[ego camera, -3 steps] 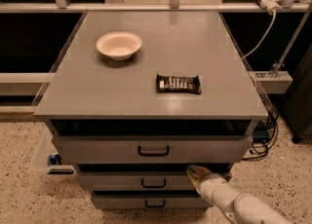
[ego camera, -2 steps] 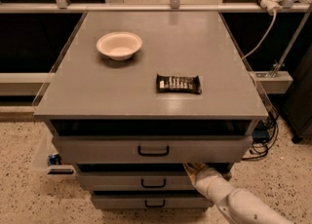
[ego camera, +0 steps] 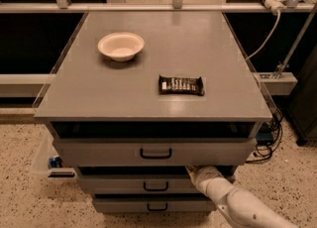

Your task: Open middle drawer

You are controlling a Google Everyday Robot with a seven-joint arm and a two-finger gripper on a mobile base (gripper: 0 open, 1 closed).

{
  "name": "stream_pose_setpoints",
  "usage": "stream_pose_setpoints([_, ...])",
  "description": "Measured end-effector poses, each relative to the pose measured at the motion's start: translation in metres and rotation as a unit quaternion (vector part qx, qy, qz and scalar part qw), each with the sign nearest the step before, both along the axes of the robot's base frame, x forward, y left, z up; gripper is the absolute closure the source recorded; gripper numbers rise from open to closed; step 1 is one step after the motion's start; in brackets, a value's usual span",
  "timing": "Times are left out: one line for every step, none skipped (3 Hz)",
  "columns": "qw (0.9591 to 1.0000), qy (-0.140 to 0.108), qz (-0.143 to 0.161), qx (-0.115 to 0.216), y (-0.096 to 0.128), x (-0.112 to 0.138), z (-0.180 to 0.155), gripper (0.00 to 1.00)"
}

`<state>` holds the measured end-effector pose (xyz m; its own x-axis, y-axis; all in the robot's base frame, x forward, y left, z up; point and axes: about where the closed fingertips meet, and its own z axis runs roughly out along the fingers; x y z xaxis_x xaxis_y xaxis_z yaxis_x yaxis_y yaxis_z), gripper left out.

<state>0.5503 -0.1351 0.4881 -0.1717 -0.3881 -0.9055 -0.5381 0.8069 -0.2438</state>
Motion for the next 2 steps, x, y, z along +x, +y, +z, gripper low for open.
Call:
stream_pose_setpoints([0.9998,0.021,0.001,-0.004,0.002,-0.011,-0.011,1.00])
stream_pose_setpoints([0.9983,0.055,0.012,-0.016,0.006,-0.032,-0.027,1.00])
